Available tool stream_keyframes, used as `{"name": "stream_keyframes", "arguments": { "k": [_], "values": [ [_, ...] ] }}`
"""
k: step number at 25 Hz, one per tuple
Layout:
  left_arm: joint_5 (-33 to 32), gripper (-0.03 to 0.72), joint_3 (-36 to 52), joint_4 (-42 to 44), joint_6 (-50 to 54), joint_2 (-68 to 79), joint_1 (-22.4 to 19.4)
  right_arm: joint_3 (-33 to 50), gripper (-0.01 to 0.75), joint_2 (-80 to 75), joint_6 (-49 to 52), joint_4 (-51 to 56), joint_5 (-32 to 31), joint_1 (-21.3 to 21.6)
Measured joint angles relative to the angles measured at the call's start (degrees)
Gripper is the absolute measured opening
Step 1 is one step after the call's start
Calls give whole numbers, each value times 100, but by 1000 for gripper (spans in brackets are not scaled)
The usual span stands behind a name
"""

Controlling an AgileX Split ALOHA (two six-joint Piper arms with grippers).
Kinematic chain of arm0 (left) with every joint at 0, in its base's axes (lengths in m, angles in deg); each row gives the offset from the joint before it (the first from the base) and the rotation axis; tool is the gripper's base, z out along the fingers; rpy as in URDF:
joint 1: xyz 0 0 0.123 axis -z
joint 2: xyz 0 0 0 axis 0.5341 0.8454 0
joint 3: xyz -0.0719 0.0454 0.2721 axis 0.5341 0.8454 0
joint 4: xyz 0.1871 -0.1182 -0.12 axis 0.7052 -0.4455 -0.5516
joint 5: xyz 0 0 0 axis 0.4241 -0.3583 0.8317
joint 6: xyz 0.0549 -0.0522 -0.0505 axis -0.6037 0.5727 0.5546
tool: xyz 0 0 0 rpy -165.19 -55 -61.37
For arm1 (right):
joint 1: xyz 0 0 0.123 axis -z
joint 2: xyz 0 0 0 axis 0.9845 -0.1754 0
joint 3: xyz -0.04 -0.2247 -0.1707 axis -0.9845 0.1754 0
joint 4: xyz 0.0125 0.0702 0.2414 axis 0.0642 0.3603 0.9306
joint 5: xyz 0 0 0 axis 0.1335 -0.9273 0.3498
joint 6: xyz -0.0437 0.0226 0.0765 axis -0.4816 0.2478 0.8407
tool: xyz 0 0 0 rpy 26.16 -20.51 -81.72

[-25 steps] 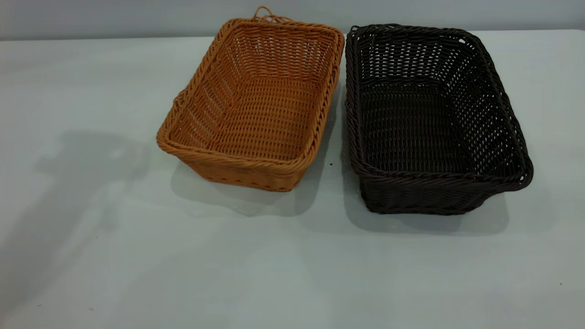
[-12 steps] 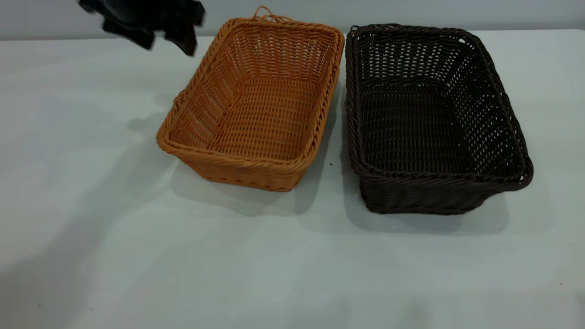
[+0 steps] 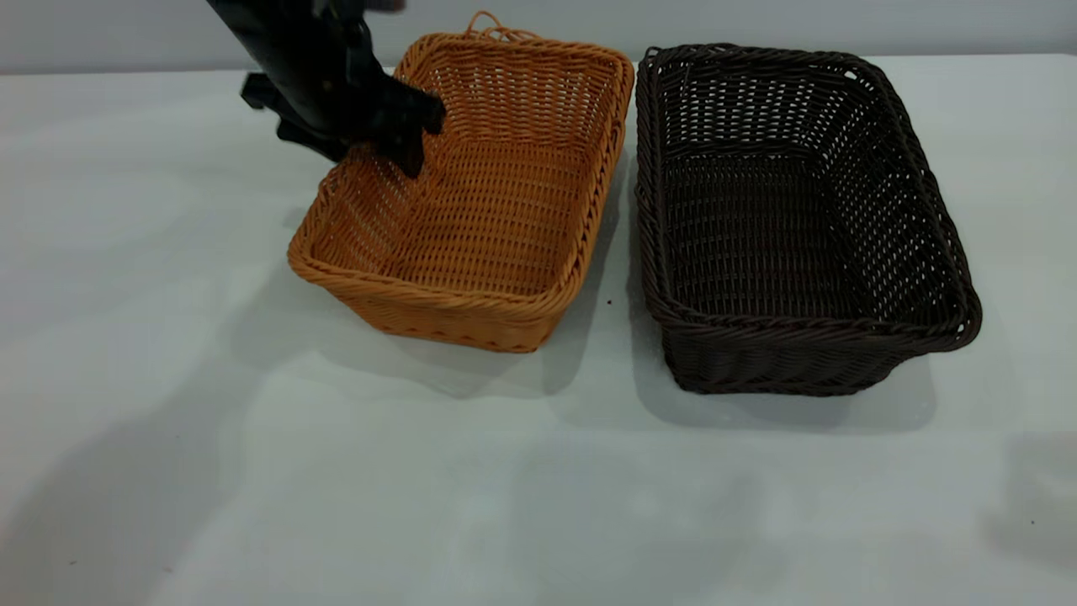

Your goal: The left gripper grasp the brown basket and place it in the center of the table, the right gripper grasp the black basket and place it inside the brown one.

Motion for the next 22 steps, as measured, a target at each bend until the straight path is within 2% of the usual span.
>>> {"name": "stream_keyframes", "arguments": {
  "k": [4, 7, 9, 12, 15, 22],
  "values": [
    [31, 338, -33, -70, 0, 136, 0, -64, 573, -661, -86, 618, 47, 0],
    [55, 154, -41, -142, 16, 104, 0, -64, 573, -1158, -312, 1228, 68, 0],
    [-16, 85, -52, -142, 7, -4, 2, -64, 573, -1489, -558, 1710, 95, 0],
    [-209, 84, -86, -94, -96, -258, -37, -69, 573, -1940, -913, 2462, 174, -112],
    [-351, 83, -87, 25, -179, -620, -221, -86, 573, -2427, -992, 3137, 359, -459],
    [-454, 83, -87, 95, -189, -1496, -596, -115, 572, -3786, -660, 5183, 1389, -1228]
  ]
}}
